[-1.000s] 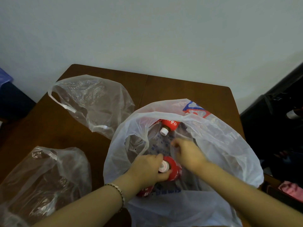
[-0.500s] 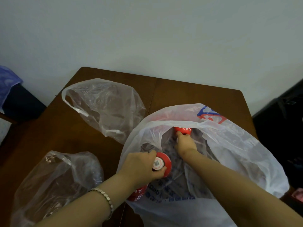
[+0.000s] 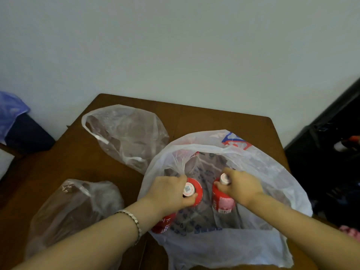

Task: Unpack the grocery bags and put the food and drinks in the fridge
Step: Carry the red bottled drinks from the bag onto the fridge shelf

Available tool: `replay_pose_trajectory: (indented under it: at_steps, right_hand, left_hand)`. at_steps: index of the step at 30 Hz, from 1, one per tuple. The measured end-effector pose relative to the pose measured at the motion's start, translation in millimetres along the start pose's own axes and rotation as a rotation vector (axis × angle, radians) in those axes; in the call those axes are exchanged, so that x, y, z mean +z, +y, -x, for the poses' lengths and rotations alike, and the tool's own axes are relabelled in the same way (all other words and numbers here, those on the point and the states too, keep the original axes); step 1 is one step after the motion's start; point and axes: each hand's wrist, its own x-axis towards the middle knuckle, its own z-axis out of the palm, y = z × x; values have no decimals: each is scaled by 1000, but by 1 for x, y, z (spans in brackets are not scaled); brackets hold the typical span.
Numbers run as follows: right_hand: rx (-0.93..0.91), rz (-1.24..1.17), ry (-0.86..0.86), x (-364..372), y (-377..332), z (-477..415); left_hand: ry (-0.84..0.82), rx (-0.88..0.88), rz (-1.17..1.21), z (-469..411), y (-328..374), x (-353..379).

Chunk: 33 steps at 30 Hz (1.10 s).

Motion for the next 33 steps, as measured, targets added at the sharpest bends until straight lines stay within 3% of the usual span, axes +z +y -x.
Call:
replay_pose_trajectory:
  at_steps: [7,18,33]
  right_hand:
    - [-294,86,74,-47,-13,49]
    - [-876,244,140,-79,-69,169]
    - [-1710,307,5,23,-140,524]
  left_hand:
    - [64,-185,-140,48,44,-35]
    - [225,-831,-174,227,149,-83]
    - [380,-1722,-270,569,377,-54]
